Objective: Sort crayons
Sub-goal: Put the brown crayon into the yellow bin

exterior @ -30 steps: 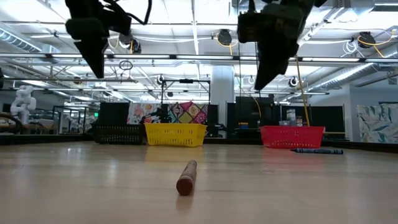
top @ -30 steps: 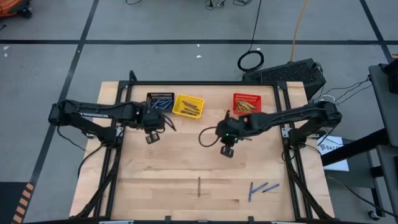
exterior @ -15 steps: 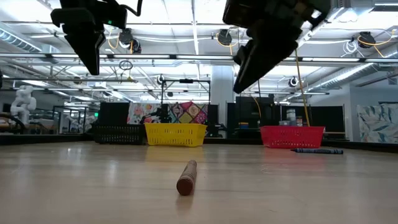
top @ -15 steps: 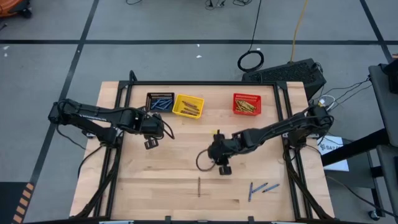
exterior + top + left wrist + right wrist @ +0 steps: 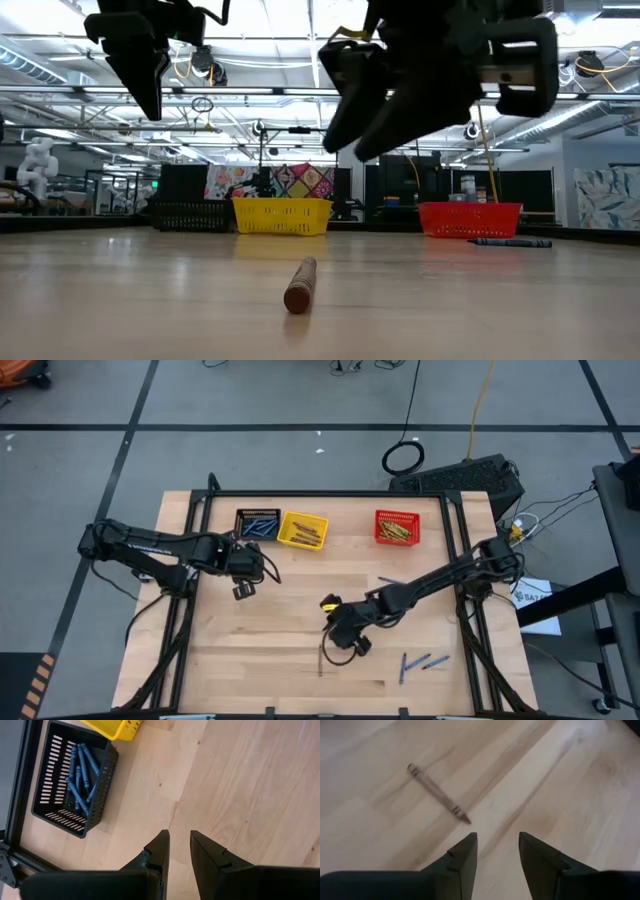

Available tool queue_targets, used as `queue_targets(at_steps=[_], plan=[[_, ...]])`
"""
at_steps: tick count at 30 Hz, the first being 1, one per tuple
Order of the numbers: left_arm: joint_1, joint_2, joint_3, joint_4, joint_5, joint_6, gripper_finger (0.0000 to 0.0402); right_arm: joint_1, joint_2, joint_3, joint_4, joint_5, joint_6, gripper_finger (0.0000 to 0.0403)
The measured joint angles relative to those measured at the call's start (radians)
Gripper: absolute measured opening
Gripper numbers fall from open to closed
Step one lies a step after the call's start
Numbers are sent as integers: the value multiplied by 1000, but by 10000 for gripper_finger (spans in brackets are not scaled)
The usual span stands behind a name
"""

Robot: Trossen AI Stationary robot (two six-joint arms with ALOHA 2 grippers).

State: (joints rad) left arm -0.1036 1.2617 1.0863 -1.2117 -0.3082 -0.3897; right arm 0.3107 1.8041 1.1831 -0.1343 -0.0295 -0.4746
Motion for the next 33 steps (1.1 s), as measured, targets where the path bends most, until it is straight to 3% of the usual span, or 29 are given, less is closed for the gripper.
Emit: queue_targets(at_steps=[3, 7, 11, 30, 33], plan=[[0, 0, 0, 1, -7, 2, 70, 0, 11, 0, 33, 0, -1, 132], [0, 0, 0, 1, -46, 3, 70, 7, 11, 0, 52, -3, -169, 132], [0, 0, 0, 1, -52, 2, 70, 9, 11, 0, 69, -100, -264, 132], [1, 0, 0, 29, -35, -24, 70, 32, 147, 3, 185, -132, -356, 132], [4, 0, 0, 30, -34, -24, 70, 32, 147, 3, 194, -184, -360, 132]])
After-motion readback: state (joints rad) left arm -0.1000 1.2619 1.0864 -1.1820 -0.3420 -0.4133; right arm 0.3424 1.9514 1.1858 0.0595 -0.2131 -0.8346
